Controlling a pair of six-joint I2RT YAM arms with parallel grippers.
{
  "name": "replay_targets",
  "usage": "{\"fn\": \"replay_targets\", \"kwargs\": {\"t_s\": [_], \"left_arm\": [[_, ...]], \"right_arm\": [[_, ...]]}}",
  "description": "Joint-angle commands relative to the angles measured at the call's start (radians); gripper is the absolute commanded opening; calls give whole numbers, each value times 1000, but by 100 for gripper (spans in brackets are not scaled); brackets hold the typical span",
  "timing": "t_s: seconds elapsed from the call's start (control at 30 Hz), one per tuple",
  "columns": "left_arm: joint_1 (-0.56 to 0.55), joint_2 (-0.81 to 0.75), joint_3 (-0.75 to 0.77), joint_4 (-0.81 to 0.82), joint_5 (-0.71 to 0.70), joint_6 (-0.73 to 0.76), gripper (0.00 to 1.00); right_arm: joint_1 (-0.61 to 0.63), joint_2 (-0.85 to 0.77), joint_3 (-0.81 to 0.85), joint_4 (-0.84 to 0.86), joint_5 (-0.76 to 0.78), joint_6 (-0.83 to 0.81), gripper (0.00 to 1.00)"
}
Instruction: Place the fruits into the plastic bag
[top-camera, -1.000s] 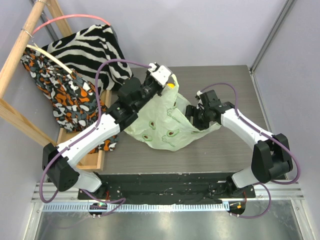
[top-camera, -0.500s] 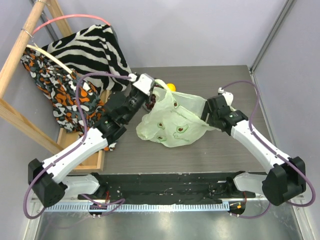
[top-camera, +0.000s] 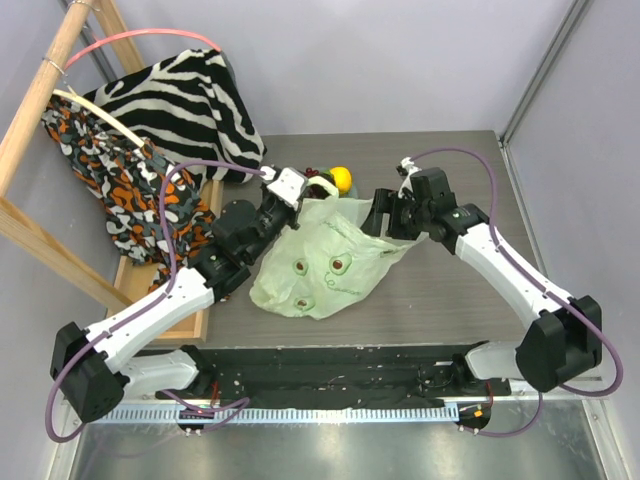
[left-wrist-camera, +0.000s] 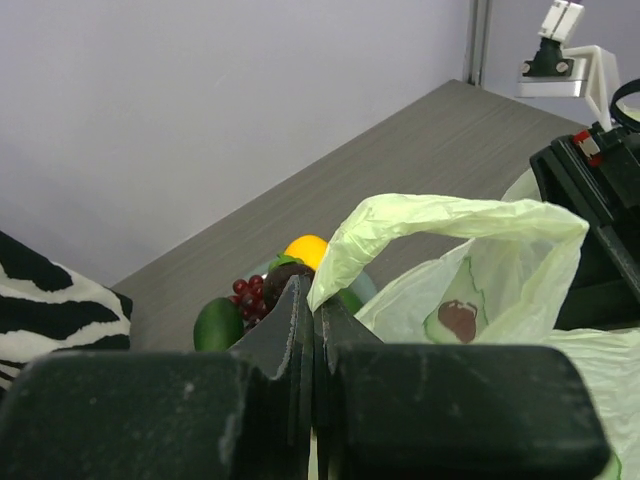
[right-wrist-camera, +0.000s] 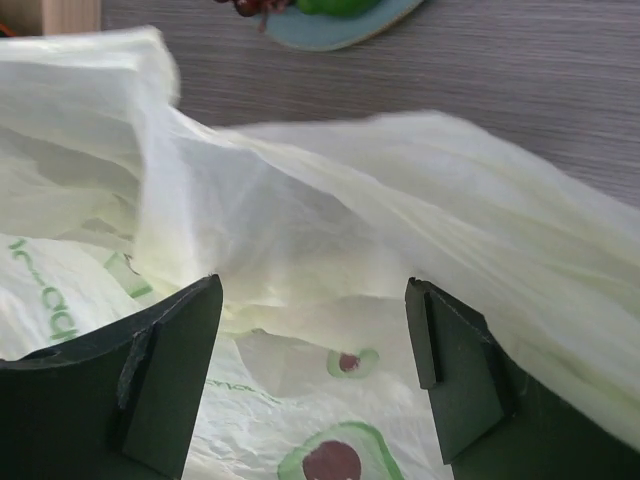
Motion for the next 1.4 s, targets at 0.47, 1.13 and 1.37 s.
{"fn": "replay_targets", "kwargs": {"t_s": [0.47, 1.13, 1.37], "left_arm": [[2, 7, 13, 11, 42, 25, 0], [11, 47, 92, -60, 205, -41, 0], [40, 105, 130, -72, 226, -78, 0]], "right_arm": [[-155, -14, 154, 145, -438, 158, 82], [-135, -28, 19, 882, -740, 551, 76], [-53, -19, 4, 867, -790, 554, 66]]}}
